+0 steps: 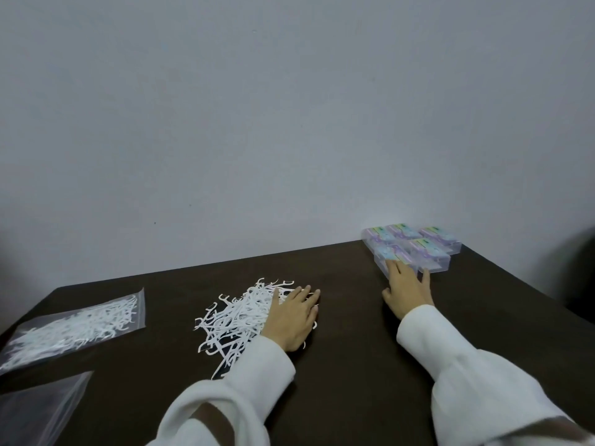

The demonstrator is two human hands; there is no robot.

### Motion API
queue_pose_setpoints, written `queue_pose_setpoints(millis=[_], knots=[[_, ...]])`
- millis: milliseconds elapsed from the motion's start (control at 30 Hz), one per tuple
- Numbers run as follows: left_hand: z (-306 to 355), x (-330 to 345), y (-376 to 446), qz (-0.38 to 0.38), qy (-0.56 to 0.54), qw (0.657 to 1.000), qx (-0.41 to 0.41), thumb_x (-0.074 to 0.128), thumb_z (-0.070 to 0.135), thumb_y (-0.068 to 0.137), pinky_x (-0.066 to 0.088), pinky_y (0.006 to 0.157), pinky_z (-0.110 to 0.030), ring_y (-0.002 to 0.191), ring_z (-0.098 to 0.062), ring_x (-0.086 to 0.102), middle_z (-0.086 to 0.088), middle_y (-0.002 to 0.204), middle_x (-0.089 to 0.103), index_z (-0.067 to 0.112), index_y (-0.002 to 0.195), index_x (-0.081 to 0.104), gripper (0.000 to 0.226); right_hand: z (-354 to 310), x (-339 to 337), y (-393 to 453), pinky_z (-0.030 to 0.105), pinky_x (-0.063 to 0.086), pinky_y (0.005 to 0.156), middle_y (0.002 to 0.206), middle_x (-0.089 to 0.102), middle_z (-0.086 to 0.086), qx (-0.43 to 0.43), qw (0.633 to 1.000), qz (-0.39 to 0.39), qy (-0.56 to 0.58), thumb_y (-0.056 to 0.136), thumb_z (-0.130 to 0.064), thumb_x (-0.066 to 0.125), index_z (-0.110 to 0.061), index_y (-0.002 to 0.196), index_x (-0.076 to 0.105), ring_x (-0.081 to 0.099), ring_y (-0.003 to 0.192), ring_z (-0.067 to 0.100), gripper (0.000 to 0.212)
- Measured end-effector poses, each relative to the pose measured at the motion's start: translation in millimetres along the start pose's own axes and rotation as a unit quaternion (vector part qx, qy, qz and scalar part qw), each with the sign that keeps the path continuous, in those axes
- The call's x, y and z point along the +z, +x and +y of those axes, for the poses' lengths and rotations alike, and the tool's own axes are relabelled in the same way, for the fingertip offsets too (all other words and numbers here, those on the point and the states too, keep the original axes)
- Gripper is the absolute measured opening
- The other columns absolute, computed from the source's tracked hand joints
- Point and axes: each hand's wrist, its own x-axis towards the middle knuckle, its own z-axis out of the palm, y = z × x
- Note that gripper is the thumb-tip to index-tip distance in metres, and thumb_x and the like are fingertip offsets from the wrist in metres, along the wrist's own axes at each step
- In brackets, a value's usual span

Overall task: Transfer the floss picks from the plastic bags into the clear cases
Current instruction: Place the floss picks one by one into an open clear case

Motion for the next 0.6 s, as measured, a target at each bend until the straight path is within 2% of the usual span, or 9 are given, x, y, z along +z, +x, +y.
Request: queue_pose_setpoints(millis=[133,267,400,467,533,600], knots=[[-15.2,-0.6,-5.2,-0.001,0.003,1.000,-0.019,0.016,0.032,0.104,-0.002,0.116,-0.049,0.146,-0.011,0.007,0.006,0.159,0.013,0.028,0.151,0.014,0.047,-6.9,3.9,-7.5,0.046,0.006,0.116,0.142,0.039,0.003,-0.039,0.999,0.032,-0.004,0.092,-0.023,0.051,-0.018,0.140,0.032,0.031,0.136,0.019,0.052],[-21.7,-4.6,-12.6,0.010,0.032,0.999,-0.030,0.015,0.032,0.104,-0.012,0.111,-0.057,0.146,-0.011,0.006,0.003,0.159,0.013,0.027,0.150,0.016,0.046,-14.6,4.1,-12.7,0.044,0.009,0.117,0.137,0.043,0.001,-0.055,0.996,0.072,0.005,0.092,-0.030,0.050,-0.021,0.134,0.039,0.037,0.131,0.017,0.044],[-20.5,-9.7,-21.9,0.048,0.048,0.997,-0.025,0.013,0.034,0.104,-0.020,0.106,-0.060,0.146,-0.010,0.003,0.002,0.159,0.012,0.028,0.150,0.017,0.046,-21.6,11.7,-12.9,0.046,0.010,0.116,0.153,0.019,0.009,0.014,0.999,0.025,0.043,0.090,-0.040,0.052,-0.022,0.142,0.025,0.012,0.143,0.027,0.061],[-19.2,-11.3,-25.2,0.069,0.039,0.996,-0.027,0.013,0.035,0.104,-0.023,0.104,-0.059,0.146,-0.009,0.004,0.004,0.158,0.014,0.029,0.150,0.018,0.046,-24.1,14.0,-12.8,0.045,0.018,0.116,0.154,0.012,0.011,0.028,0.996,0.013,0.082,0.090,-0.034,0.056,-0.021,0.141,0.028,0.007,0.144,0.030,0.059],[-18.7,-12.1,-27.8,0.088,0.025,0.995,-0.031,0.008,0.039,0.102,-0.025,0.103,-0.056,0.145,-0.008,0.006,0.005,0.157,0.018,0.029,0.149,0.021,0.049,-25.8,13.9,-12.9,0.042,0.028,0.111,0.153,0.012,0.013,0.032,0.992,0.020,0.123,0.089,-0.027,0.059,-0.021,0.135,0.034,0.012,0.142,0.031,0.053],[-17.6,-11.1,-30.7,0.112,0.011,0.993,-0.027,-0.009,0.049,0.088,-0.025,0.104,-0.055,0.145,-0.006,0.010,0.007,0.155,0.023,0.030,0.147,0.025,0.071,-27.5,14.4,-12.6,0.041,0.034,0.107,0.149,0.020,0.013,0.030,0.988,0.031,0.146,0.087,-0.022,0.061,-0.021,0.129,0.039,0.019,0.138,0.031,0.047]])
